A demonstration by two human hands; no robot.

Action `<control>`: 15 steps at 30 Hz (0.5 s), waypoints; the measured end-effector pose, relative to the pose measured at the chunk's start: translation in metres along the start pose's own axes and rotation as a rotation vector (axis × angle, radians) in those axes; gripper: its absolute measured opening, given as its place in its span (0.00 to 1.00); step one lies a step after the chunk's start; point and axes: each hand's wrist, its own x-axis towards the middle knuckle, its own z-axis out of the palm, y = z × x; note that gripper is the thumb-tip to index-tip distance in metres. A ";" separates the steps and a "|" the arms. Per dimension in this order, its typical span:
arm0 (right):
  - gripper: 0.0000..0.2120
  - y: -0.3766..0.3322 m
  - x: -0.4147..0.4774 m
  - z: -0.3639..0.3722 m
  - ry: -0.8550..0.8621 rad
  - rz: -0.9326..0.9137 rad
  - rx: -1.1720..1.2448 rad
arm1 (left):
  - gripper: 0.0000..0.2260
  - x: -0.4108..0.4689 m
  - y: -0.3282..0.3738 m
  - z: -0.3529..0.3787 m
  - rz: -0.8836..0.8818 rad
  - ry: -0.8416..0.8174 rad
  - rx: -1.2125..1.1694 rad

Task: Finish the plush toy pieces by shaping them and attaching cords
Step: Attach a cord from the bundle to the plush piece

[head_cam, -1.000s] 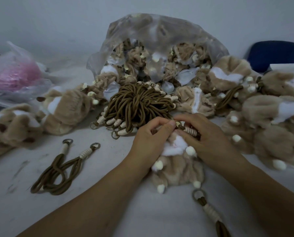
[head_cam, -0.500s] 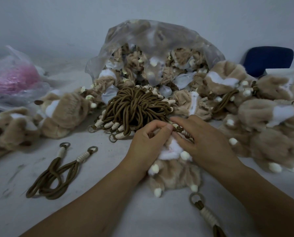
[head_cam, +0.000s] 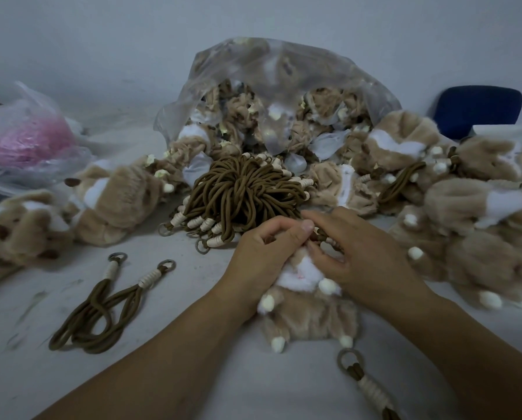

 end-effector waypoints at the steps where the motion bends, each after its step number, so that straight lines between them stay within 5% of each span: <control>1: 0.26 0.000 0.000 0.000 -0.012 0.002 0.008 | 0.08 0.000 0.000 -0.001 -0.009 -0.007 -0.011; 15: 0.13 0.002 0.000 0.002 0.015 0.050 0.183 | 0.08 0.003 -0.003 -0.002 0.006 0.014 -0.038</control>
